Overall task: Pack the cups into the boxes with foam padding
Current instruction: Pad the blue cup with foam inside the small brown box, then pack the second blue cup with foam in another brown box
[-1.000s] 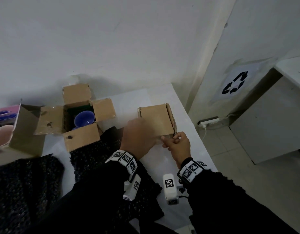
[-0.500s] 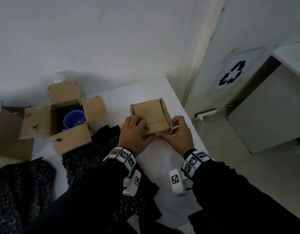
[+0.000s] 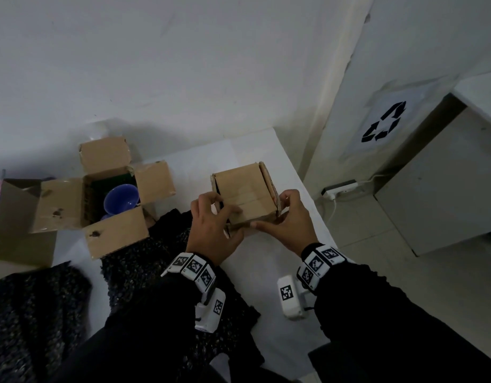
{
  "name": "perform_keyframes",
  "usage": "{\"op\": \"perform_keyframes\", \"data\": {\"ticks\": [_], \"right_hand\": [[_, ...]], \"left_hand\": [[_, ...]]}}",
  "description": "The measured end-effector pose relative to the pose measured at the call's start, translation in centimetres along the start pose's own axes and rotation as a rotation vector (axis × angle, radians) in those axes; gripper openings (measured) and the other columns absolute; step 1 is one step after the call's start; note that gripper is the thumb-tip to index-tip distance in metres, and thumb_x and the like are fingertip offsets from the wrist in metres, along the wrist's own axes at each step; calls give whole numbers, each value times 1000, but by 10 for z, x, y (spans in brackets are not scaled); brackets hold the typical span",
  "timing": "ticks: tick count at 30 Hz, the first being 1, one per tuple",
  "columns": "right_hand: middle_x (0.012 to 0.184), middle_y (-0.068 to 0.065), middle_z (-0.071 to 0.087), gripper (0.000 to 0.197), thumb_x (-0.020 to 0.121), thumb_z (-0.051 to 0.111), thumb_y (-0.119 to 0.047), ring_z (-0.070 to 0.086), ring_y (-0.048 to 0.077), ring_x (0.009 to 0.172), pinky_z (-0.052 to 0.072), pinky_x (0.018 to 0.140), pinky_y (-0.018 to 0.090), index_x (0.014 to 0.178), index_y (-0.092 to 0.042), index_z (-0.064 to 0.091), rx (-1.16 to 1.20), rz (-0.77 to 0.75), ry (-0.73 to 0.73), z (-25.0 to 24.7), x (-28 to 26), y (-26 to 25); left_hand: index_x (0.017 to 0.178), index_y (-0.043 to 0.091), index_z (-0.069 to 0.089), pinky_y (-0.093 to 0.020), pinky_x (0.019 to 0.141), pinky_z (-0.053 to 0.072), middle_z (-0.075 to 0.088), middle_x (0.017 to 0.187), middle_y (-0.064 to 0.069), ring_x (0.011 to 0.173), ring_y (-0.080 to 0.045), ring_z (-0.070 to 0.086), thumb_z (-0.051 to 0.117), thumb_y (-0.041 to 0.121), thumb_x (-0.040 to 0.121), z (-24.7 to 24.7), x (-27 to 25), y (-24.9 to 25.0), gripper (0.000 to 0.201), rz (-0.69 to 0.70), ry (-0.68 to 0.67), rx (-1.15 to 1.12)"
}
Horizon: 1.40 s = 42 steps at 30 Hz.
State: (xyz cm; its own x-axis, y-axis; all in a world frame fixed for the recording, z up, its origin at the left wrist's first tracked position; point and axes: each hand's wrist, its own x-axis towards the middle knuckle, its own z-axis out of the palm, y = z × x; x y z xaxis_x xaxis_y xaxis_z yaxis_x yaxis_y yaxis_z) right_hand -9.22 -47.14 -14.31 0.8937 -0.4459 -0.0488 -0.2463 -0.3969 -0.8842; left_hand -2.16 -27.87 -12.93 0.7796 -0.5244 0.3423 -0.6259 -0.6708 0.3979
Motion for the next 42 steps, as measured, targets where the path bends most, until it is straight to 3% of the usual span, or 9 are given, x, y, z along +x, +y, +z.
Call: {"op": "perform_keyframes", "data": {"ticks": [7, 11, 18, 22, 25, 31, 36, 39, 42], "right_hand": [[88, -2, 56, 67, 52, 87, -53, 58, 20, 74, 50, 62, 34, 91, -24, 41, -59, -24, 26, 4, 19, 0], [83, -2, 58, 50, 66, 87, -37, 58, 13, 67, 43, 58, 19, 87, -17, 45, -63, -46, 22, -1, 36, -6], [65, 2, 67, 27, 79, 77, -23, 66, 19, 65, 54, 69, 37, 86, -16, 52, -106, 13, 114, -1, 65, -14], [76, 2, 57, 29, 75, 72, -8, 56, 18, 66, 51, 67, 36, 90, -18, 49, -91, -93, 214, 6, 58, -27], [85, -2, 52, 28, 78, 65, -9, 52, 11, 69, 45, 64, 25, 93, -24, 48, -96, -228, 210, 17, 42, -37], [78, -5, 56, 16, 83, 66, -15, 53, 9, 68, 48, 62, 29, 93, -20, 55, -76, -429, 11, 58, 1, -62], [84, -12, 58, 37, 80, 68, -44, 57, 11, 78, 49, 70, 37, 108, -30, 48, -169, -459, -433, 103, -45, -68], [108, -9, 55, 61, 72, 58, -75, 47, 18, 104, 39, 86, 39, 116, -34, 46, -534, -451, -621, 127, -70, -60], [126, -1, 44, 79, 68, 57, -80, 36, 25, 118, 34, 95, 46, 129, -32, 39, -801, -448, -727, 142, -84, -55]], "left_hand": [[106, 14, 58, -31, 77, 54, 38, 119, -8, 94, -17, 49, 87, 34, 61, -4, 11, -15, 57, -120, -33, -137], [98, 12, 58, -28, 63, 50, 43, 111, -8, 74, -13, 50, 87, 32, 64, -2, 24, -17, 49, -175, -30, -162], [112, 15, 54, -37, 77, 57, 41, 116, -3, 82, -13, 57, 85, 20, 68, -3, 51, -32, 54, -222, -110, -204], [117, 19, 52, -36, 75, 56, 44, 116, 0, 82, -7, 54, 81, 20, 72, -10, 48, -32, 53, -197, -145, -196], [103, 26, 54, -35, 71, 53, 53, 94, 8, 74, -7, 55, 74, 29, 78, -21, 35, -34, 32, -214, -200, -144], [82, 27, 58, -29, 68, 50, 59, 76, 12, 71, -9, 56, 70, 38, 80, -51, -16, -51, 16, -337, -277, -60], [80, 26, 58, -35, 71, 52, 57, 80, 10, 75, -11, 56, 70, 33, 79, -79, -86, -80, 14, -397, -270, -29], [94, 26, 62, -36, 83, 47, 53, 101, 3, 97, -22, 52, 71, 43, 77, -89, -139, -101, 26, -430, -270, 78], [121, 29, 51, -41, 93, 46, 42, 124, 2, 114, -24, 44, 66, 64, 72, -98, -173, -116, 62, -532, -415, 68]]}}
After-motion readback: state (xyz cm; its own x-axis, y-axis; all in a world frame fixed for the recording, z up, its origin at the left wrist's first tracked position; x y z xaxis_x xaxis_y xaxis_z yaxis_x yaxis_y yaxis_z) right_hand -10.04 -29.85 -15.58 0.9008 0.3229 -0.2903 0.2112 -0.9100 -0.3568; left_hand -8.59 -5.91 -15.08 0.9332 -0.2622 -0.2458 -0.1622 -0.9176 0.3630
